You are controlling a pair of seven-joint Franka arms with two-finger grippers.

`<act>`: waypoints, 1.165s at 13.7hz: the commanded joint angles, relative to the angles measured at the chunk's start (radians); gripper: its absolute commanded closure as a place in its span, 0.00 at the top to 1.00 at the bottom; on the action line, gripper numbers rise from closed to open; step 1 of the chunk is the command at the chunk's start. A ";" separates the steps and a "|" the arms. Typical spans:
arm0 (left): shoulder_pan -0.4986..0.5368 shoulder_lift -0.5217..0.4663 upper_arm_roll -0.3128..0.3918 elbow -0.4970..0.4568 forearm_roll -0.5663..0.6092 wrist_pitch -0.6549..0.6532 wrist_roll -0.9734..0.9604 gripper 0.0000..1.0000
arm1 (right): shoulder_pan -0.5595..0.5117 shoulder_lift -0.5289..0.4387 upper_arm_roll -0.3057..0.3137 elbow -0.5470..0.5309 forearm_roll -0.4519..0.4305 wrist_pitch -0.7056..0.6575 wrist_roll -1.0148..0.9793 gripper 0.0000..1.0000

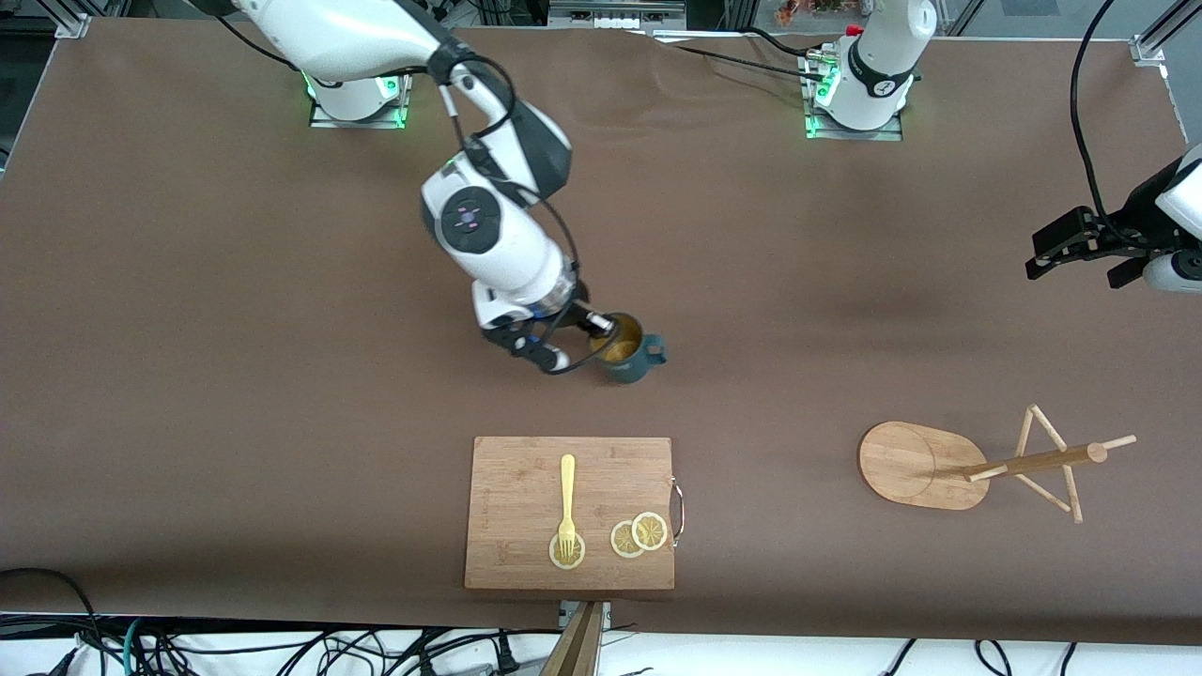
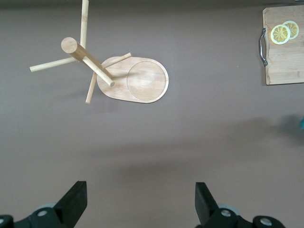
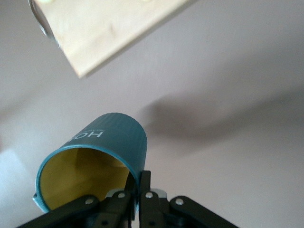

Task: Pass cup and hang on rack
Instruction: 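Grasp the teal mug rim with the right gripper and carry it toward the table middle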

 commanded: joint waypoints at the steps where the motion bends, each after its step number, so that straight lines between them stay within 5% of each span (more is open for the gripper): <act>1: 0.003 0.015 -0.001 0.028 0.003 -0.005 0.018 1.00 | 0.105 0.055 -0.041 0.057 -0.029 -0.001 0.095 0.00; 4: 0.005 0.015 -0.001 0.028 0.003 -0.005 0.018 1.00 | 0.196 0.069 -0.105 0.057 -0.072 -0.004 0.169 0.00; 16: 0.006 0.015 0.001 0.028 0.003 -0.005 0.018 1.00 | 0.247 0.083 -0.124 0.052 -0.194 -0.104 0.168 0.00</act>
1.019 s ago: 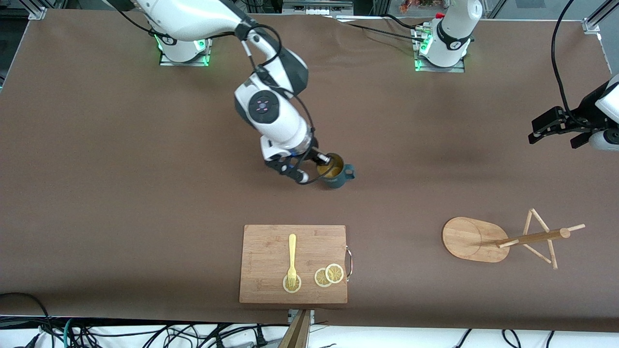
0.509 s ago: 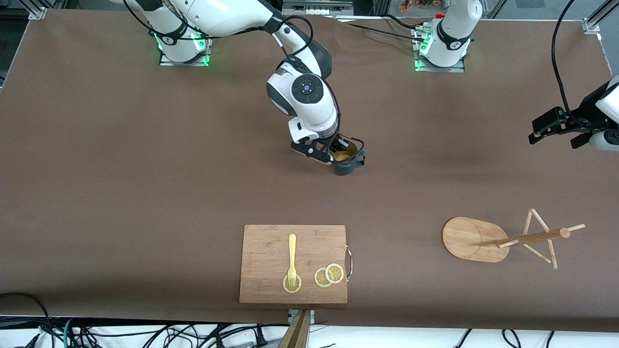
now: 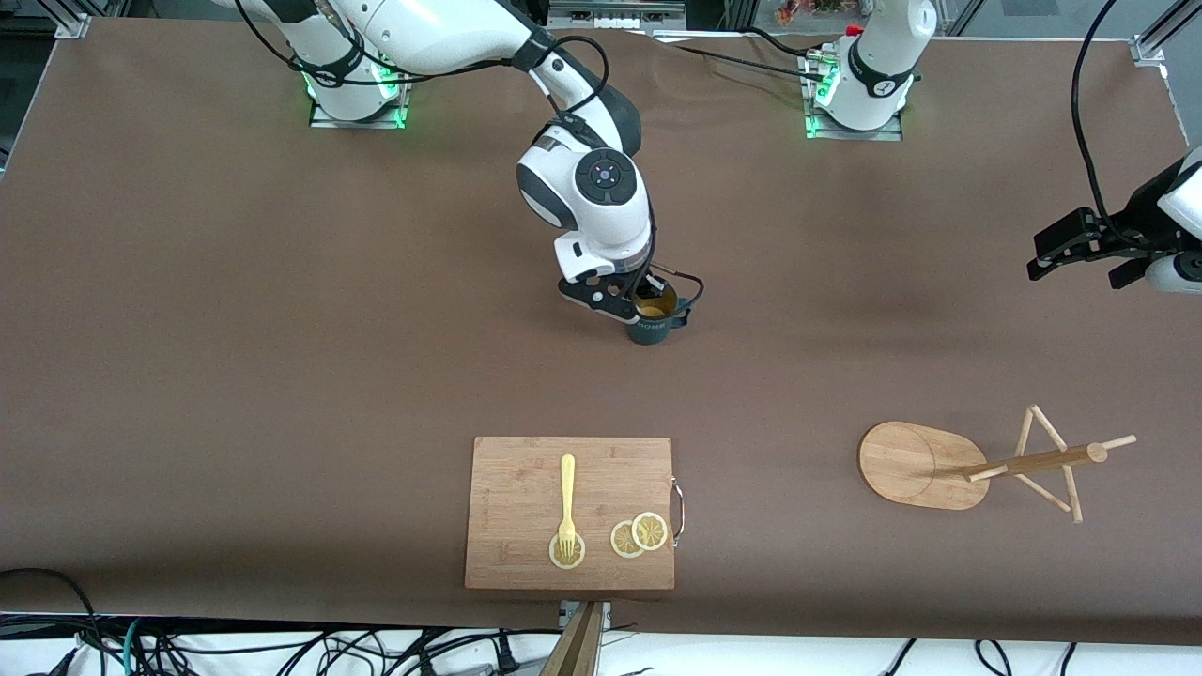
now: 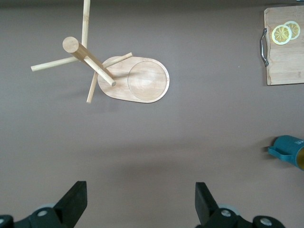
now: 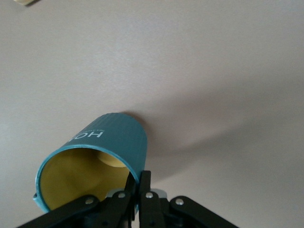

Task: Pass cup and hang on rack
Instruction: 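Lower the teal mug and open the right gripper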

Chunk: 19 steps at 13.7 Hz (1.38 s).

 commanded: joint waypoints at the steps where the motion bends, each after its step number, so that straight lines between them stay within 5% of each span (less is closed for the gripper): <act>1: 0.005 0.013 -0.002 0.028 0.003 -0.005 0.018 1.00 | 0.026 0.018 -0.007 0.031 -0.020 -0.025 0.017 0.00; 3: 0.005 0.013 -0.002 0.028 0.003 -0.005 0.018 1.00 | 0.020 0.022 -0.007 0.033 -0.011 -0.024 0.018 0.00; 4: 0.005 0.013 -0.002 0.028 0.003 -0.005 0.018 1.00 | 0.023 0.022 -0.007 0.033 -0.011 -0.025 0.017 0.23; 5: 0.005 0.013 -0.003 0.028 0.002 -0.005 0.018 1.00 | 0.024 0.022 -0.007 0.031 -0.020 -0.027 0.015 0.99; 9: 0.007 0.013 -0.002 0.028 0.002 -0.005 0.018 1.00 | 0.015 0.004 -0.008 0.036 -0.019 -0.063 0.000 1.00; 16: -0.001 0.015 -0.002 0.028 0.000 -0.002 0.017 1.00 | -0.131 -0.232 -0.013 0.036 -0.011 -0.379 -0.236 1.00; 19: -0.003 0.018 -0.003 0.028 0.003 0.005 0.015 1.00 | -0.183 -0.317 -0.097 0.036 -0.011 -0.545 -0.442 1.00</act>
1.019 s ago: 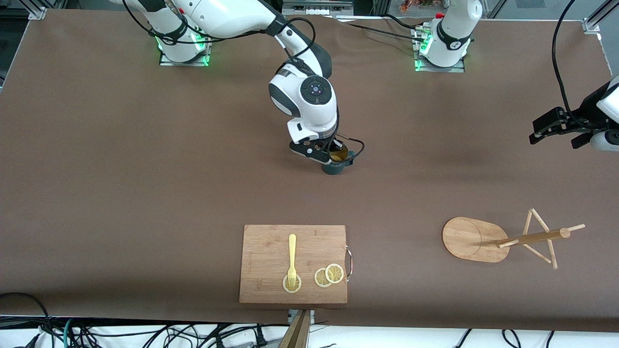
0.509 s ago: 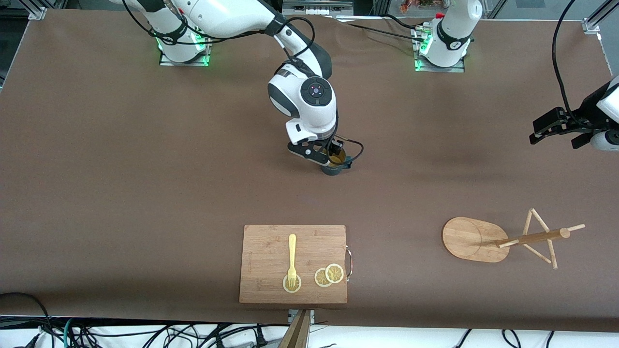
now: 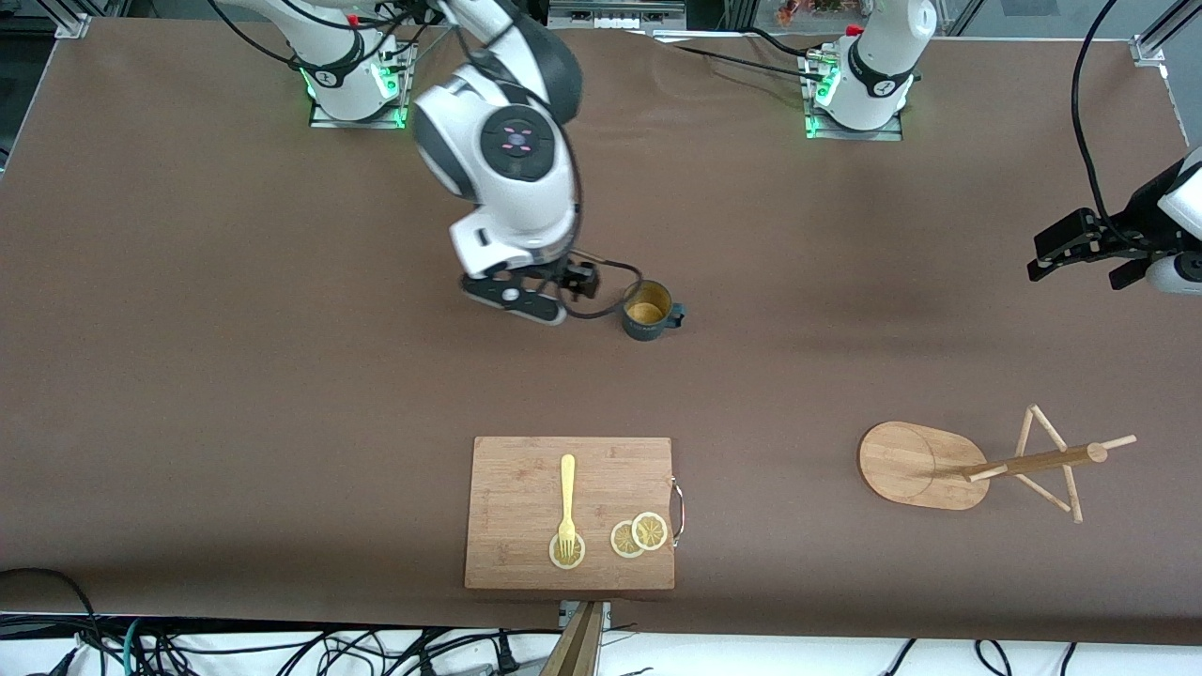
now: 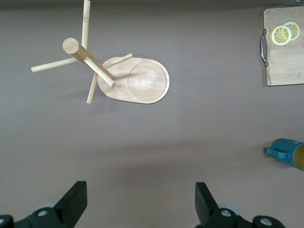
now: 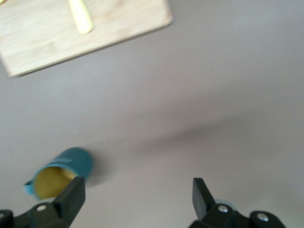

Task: Pass cup and hang on rack
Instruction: 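Withdraw the right gripper while the left gripper reaches toward the mug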

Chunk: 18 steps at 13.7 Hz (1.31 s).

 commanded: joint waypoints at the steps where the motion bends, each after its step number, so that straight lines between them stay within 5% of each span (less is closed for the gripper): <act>1: 0.004 0.018 -0.001 0.023 0.002 -0.001 0.020 1.00 | -0.026 -0.084 -0.097 -0.029 -0.005 -0.132 -0.220 1.00; 6: 0.015 0.003 0.017 -0.029 0.003 -0.018 0.020 1.00 | -0.029 -0.168 -0.328 -0.037 -0.001 -0.261 -0.610 1.00; 10: 0.010 -0.109 0.005 -0.294 0.003 0.142 0.017 1.00 | -0.031 -0.208 -0.568 -0.046 0.168 -0.255 -0.914 1.00; 13: 0.002 -0.183 -0.016 -0.432 0.000 0.191 0.023 1.00 | -0.034 -0.222 -0.684 -0.084 0.250 -0.239 -1.098 1.00; 15: 0.002 -0.185 -0.110 -0.487 0.000 0.235 0.023 1.00 | -0.032 -0.234 -0.711 -0.121 0.289 -0.209 -1.118 1.00; 18: 0.002 -0.209 -0.160 -0.622 -0.011 0.393 0.027 1.00 | -0.034 -0.234 -0.715 -0.127 0.292 -0.191 -1.120 1.00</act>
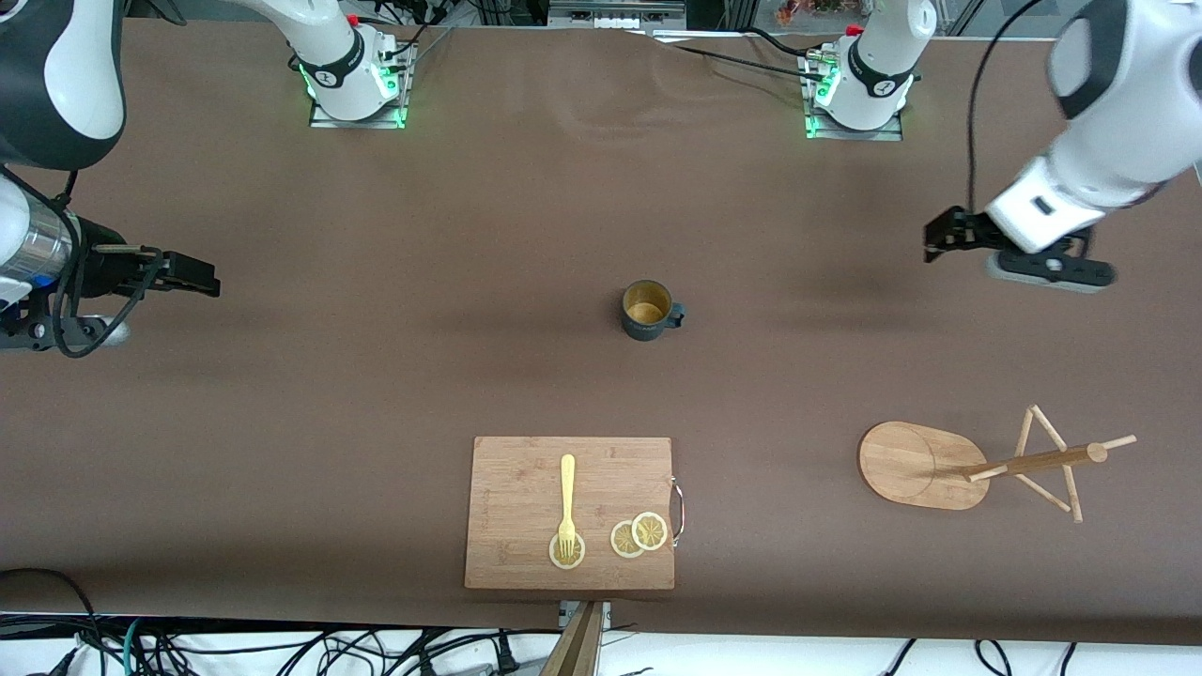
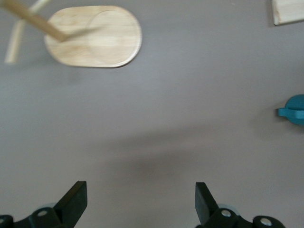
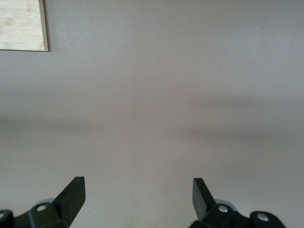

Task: Pass cup and hang on rack
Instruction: 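Withdraw the right gripper while the left gripper reaches toward the mug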

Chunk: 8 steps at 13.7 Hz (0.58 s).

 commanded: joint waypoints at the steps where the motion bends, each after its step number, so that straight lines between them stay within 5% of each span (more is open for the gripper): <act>1: 0.006 -0.047 -0.048 -0.135 -0.012 0.137 0.030 1.00 | 0.015 -0.032 -0.002 -0.038 0.019 0.019 -0.017 1.00; 4: 0.006 -0.027 -0.117 -0.208 -0.015 0.289 0.042 1.00 | -0.019 -0.100 0.053 -0.111 0.002 0.025 -0.017 1.00; 8: 0.006 0.001 -0.203 -0.213 -0.035 0.289 0.041 1.00 | -0.301 -0.213 0.378 -0.240 -0.111 0.102 -0.007 1.00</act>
